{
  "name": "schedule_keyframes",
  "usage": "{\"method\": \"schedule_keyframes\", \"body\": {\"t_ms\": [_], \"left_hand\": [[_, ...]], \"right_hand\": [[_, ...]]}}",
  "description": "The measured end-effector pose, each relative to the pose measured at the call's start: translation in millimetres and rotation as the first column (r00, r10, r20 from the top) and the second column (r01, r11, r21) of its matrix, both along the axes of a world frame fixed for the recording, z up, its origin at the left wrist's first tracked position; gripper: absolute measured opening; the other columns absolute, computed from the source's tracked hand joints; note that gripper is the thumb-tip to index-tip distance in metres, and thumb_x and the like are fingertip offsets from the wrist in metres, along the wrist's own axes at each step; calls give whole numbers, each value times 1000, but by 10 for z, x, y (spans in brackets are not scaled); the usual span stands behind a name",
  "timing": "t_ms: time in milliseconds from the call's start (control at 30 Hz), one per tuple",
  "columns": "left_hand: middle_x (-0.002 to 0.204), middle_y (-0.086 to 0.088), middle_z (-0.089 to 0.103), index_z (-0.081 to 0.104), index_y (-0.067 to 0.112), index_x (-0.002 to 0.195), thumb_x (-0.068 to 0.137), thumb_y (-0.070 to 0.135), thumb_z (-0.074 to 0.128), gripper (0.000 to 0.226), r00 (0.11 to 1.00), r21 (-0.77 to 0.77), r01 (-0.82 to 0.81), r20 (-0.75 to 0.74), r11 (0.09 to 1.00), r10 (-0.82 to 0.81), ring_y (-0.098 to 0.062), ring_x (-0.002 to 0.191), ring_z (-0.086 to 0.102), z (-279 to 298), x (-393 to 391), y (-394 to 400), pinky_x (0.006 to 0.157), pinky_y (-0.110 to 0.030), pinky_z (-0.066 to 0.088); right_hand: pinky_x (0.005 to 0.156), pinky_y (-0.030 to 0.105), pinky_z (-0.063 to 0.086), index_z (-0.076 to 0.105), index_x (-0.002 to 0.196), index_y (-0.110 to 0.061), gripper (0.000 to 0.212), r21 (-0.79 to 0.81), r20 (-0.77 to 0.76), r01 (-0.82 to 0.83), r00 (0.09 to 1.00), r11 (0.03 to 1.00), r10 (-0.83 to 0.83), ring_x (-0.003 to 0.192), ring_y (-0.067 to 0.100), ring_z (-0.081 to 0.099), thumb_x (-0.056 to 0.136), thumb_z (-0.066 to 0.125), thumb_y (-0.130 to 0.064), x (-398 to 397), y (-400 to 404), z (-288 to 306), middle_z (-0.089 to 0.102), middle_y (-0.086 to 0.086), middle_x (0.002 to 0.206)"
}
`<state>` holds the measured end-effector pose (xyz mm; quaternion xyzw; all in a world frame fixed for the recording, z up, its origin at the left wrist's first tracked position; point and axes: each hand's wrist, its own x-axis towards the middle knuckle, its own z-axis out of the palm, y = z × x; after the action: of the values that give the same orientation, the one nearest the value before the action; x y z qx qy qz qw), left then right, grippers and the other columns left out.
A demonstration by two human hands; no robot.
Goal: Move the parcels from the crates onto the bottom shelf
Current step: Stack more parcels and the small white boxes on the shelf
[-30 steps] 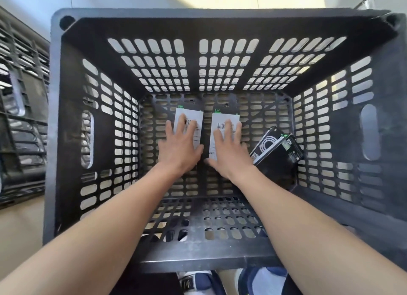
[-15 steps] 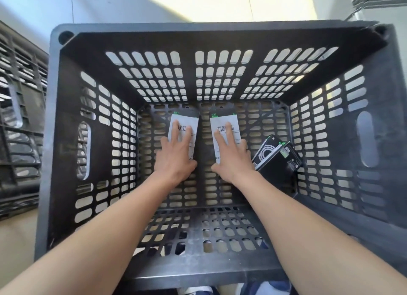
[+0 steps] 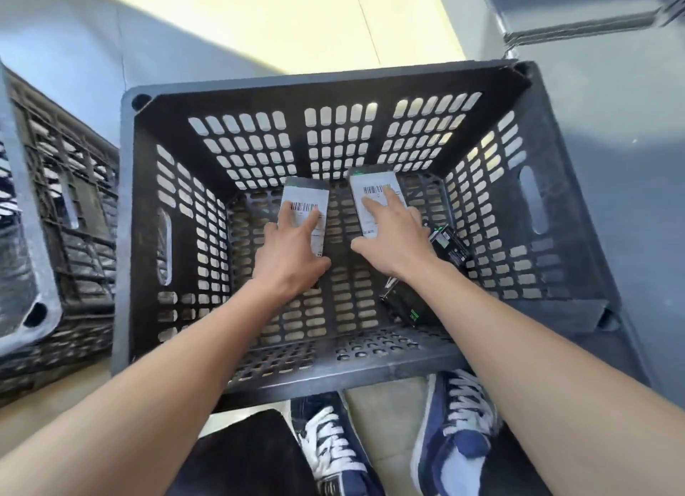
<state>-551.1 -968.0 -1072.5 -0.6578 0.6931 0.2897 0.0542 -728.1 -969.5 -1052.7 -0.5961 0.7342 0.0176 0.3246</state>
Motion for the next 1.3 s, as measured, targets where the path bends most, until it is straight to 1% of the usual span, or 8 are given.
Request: {"method": "schedule_keyframes", "body": {"t_ms": [300,433,567,767,833,967,1133,1300], "left_hand": [[165,-2,11,34,41,150,84,40,70,74,989,-219,104,-79,970,-123,-35,140,32,1101,-172,404,99,-57,50],[162,-2,19,42,39,147,84,41,68,68,981,-316,121,-108,941,-163,-33,136,36,1629,-244,696,94,-52,53],[153,-2,30,49,37,139,84,39,69,59,968,-395,138,-138,908,-207,-30,130,42,2113,-360,1027,85,-41,51],[143,-3,39,56,37,122,81,35,72,44,939,-483,175,-182,858,-293,-28,124,45,2765,-641,1468,88,-42,49],[145,-4,39,56,37,124,81,36,74,47,935,-502,187,-171,844,-310,-29,125,44,2966,-720,1597,91,-44,49],[149,-4,35,55,35,133,82,32,73,54,928,-553,197,-161,810,-336,-28,126,43,3328,-852,1791,86,-38,46],[151,-3,34,53,35,138,84,36,74,57,900,-599,232,-167,766,-403,-30,130,41,3623,-1073,1957,93,-46,51],[153,-3,33,50,35,141,84,39,74,62,856,-643,286,-160,710,-491,-32,131,43,3837,-1420,2101,86,-40,52]], "right_hand": [[117,56,24,34,154,-36,77,-238,-6,108,994,965,-113,144,31,23,83,62,-42,-110,681,1226,14,-7,166],[116,52,28,34,154,-35,74,-329,-24,165,983,930,-183,143,30,26,86,60,-46,-315,1142,1699,15,-8,166],[113,48,34,39,152,-34,72,-429,-51,185,972,884,-228,139,32,33,84,62,-45,-510,1576,2117,19,-7,165],[111,51,33,41,151,-34,70,-520,-49,218,958,826,-284,139,35,33,86,63,-47,-695,2116,2671,20,-4,166],[111,51,34,42,150,-33,70,-554,-45,221,955,803,-294,138,36,35,85,64,-47,-747,2265,2821,21,-4,165],[113,51,33,44,150,-33,70,-605,-22,243,947,758,-321,139,34,35,84,65,-47,-834,2474,3104,21,-4,165],[110,49,35,45,149,-32,69,-654,-23,263,930,709,-367,138,34,35,84,64,-47,-994,2725,3373,22,-3,165],[109,49,36,45,149,-31,70,-708,-46,290,891,644,-452,137,34,36,85,66,-47,-1272,3061,3656,22,-4,165]]}}
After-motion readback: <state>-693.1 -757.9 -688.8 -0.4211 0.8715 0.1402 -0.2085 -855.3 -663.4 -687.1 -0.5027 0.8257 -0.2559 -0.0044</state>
